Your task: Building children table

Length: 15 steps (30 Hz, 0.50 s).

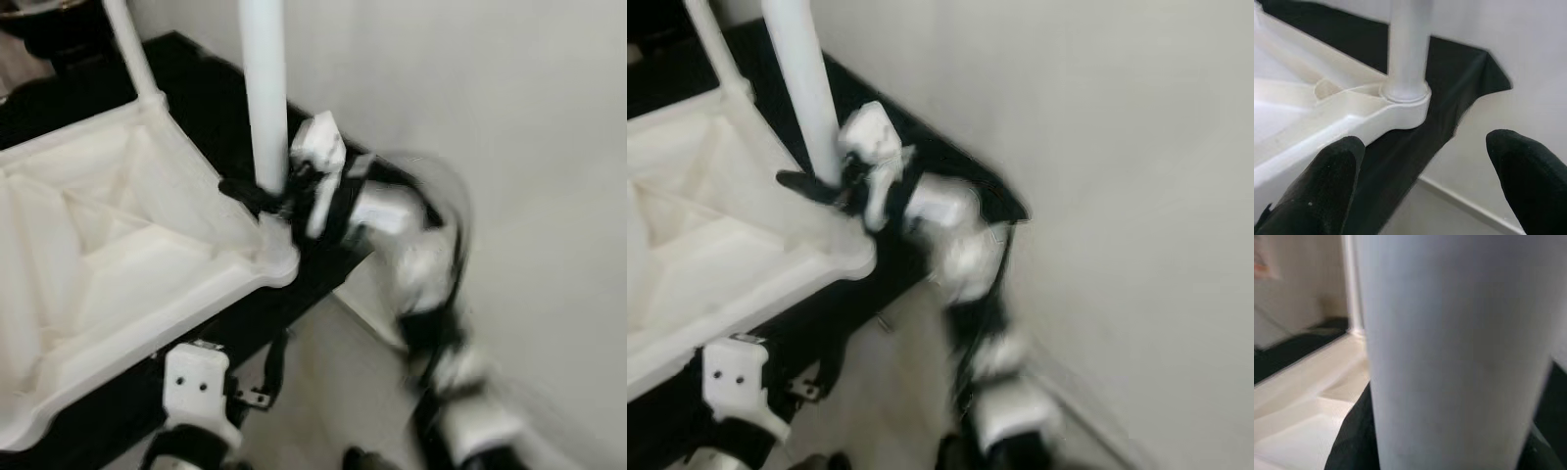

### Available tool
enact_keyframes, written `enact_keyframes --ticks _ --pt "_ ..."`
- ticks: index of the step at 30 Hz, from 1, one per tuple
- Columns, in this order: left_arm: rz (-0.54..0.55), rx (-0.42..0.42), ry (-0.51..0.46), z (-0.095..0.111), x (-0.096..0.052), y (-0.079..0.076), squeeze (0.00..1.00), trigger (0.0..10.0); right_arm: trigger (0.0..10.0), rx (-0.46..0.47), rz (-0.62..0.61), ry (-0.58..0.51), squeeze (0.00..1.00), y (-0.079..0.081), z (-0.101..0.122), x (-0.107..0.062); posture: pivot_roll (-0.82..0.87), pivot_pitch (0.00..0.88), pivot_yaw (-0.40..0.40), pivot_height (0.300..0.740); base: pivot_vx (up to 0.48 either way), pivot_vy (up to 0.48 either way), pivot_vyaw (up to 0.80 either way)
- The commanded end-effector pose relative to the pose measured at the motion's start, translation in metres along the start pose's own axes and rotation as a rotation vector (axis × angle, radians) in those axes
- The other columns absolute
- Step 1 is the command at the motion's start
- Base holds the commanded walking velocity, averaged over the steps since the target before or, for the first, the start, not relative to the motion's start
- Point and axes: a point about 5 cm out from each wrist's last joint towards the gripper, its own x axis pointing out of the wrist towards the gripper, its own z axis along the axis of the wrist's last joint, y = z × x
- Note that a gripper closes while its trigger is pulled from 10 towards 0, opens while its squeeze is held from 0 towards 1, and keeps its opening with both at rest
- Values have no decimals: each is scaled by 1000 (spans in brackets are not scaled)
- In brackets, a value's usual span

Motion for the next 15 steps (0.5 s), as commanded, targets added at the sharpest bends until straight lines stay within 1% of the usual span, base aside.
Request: enact_keyframes --ticks 1,2,3,4,6,7,8,10,12,13,14,15 --pt "8 8 24 -3 -2 2 0 10000 0 137 -67 173 0 29 -48 -10 4 256 5 740 0 0 0" --pt "11 12 23 -4 -1 3 0 10000 0 122 -14 149 0 40 -44 -2 9 241 8 740 0 0 0" --pt "11 12 23 -4 -1 3 0 10000 0 122 -14 149 0 40 -44 -2 9 241 8 740 0 0 0" --pt "12 15 23 -4 -1 3 0 10000 0 109 19 132 0 46 -41 2 9 241 8 740 0 0 0" --pt "16 17 21 -4 0 4 0 10000 0 99 94 108 0 51 -37 12 11 235 1 740 0 0 0" --pt "16 17 21 -4 0 4 0 10000 0 99 94 108 0 51 -37 12 11 235 1 740 0 0 0" --pt "18 18 19 -4 0 4 0 10000 10000 102 119 97 0 51 -35 16 15 237 -1 740 0 0 0" --pt "20 18 18 -4 0 4 0 10000 10000 103 131 90 0 50 -33 17 15 237 -1 740 0 0 0" --pt "23 19 16 -3 0 5 0 10000 10000 112 147 77 0 50 -27 15 22 239 -2 740 0 0 0" --pt "24 20 15 -3 0 4 0 10000 10000 133 189 53 561 45 -22 14 36 241 -1 740 0 0 0" --pt "24 20 15 -3 0 4 0 10000 10000 133 189 53 561 45 -22 14 36 241 -1 740 0 0 0" --pt "24 20 15 -3 0 4 0 10000 10000 148 204 42 1000 42 -18 12 36 241 -1 740 0 0 0"
